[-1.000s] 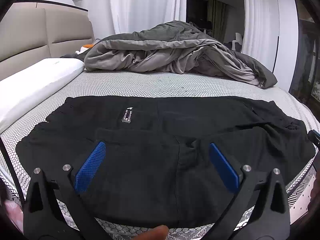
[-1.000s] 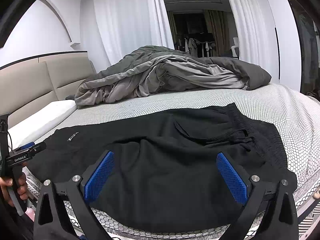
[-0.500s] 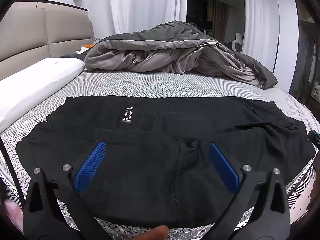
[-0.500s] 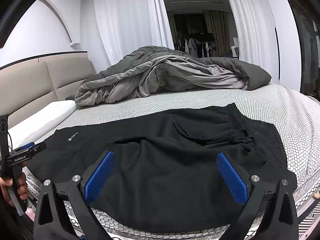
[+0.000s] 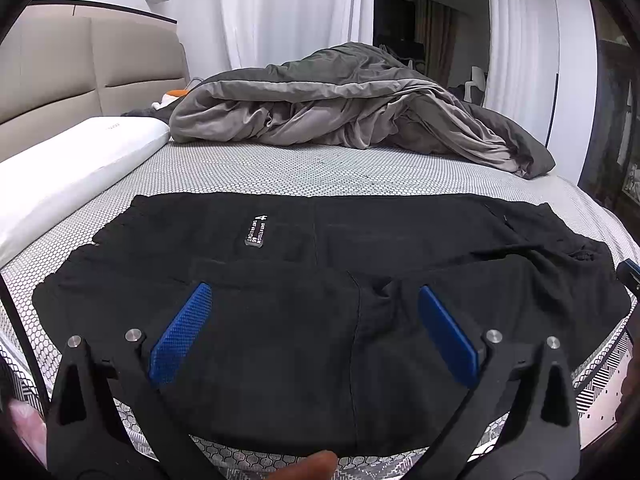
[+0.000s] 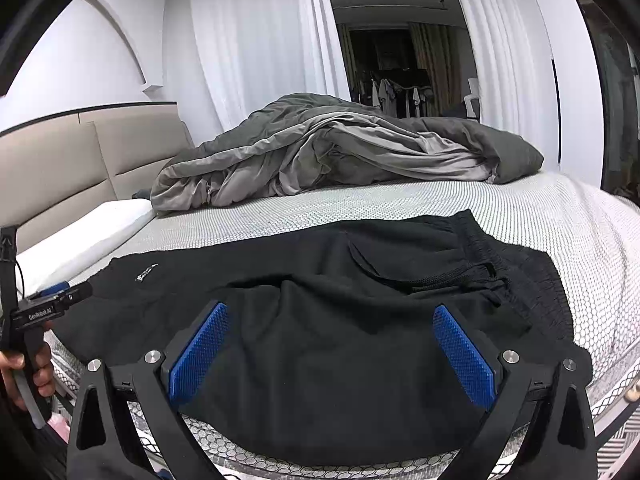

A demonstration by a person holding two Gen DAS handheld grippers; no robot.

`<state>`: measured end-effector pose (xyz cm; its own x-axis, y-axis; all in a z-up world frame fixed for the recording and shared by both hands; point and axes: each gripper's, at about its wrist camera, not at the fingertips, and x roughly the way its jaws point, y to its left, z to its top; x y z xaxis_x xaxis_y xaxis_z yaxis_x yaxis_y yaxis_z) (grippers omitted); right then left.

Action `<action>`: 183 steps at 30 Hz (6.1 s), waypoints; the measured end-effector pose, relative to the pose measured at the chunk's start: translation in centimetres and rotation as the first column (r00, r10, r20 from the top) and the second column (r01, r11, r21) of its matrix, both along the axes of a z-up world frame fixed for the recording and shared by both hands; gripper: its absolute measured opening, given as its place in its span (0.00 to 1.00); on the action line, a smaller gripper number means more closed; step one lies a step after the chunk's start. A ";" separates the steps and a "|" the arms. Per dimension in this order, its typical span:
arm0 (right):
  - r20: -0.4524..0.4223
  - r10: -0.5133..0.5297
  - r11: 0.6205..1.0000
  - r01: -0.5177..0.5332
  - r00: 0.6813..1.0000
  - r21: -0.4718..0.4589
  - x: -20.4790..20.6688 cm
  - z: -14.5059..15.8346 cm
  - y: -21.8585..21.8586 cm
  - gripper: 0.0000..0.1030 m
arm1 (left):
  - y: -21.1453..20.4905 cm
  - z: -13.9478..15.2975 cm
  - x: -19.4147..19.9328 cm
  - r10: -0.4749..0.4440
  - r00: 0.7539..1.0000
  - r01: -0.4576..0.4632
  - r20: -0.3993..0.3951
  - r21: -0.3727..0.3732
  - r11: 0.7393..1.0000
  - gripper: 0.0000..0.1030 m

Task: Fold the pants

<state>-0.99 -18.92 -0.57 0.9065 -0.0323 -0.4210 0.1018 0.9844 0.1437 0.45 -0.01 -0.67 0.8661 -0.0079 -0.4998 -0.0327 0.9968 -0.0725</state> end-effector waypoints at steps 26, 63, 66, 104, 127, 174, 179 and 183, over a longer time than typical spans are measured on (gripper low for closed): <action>-0.032 0.029 0.997 -0.026 0.999 0.078 0.4 -0.1 -2.6 1.00 | 2.6 1.3 -1.3 0.023 0.999 -0.021 0.029 -0.080 0.997 0.99; -0.110 -0.110 0.929 0.141 0.988 0.341 -5.6 -2.9 -15.4 1.00 | 27.6 -4.9 0.0 0.420 0.878 -0.477 -0.230 -0.500 0.723 0.01; -0.130 -0.131 0.895 0.174 0.983 0.411 -7.0 -4.0 -17.8 1.00 | 28.5 -4.5 -1.6 0.436 0.872 -0.486 -0.223 -0.503 0.715 0.01; -0.185 -0.267 0.745 0.325 0.946 0.582 -8.5 -8.0 -22.0 0.13 | 29.3 -5.7 -2.6 0.381 0.880 -0.472 -0.283 -0.428 0.771 0.01; 0.040 -0.443 0.794 0.371 0.896 0.482 -1.3 5.1 -19.4 0.12 | 28.9 4.0 3.0 0.418 0.897 -0.433 -0.145 -0.482 0.761 0.00; -0.126 -0.006 0.857 0.070 0.992 0.510 10.8 -1.1 -11.4 0.93 | 19.9 -6.0 19.4 0.169 0.905 -0.391 -0.391 -0.604 0.694 0.01; -0.144 -0.051 0.852 0.118 0.988 0.511 9.5 -1.7 -13.2 0.93 | 19.8 -5.8 16.2 0.196 0.903 -0.387 -0.384 -0.523 0.759 0.02; -0.154 -0.083 0.841 0.152 0.985 0.520 8.9 -2.1 -14.8 0.93 | 21.0 -7.5 15.7 0.170 0.872 -0.425 -0.459 -0.537 0.729 0.05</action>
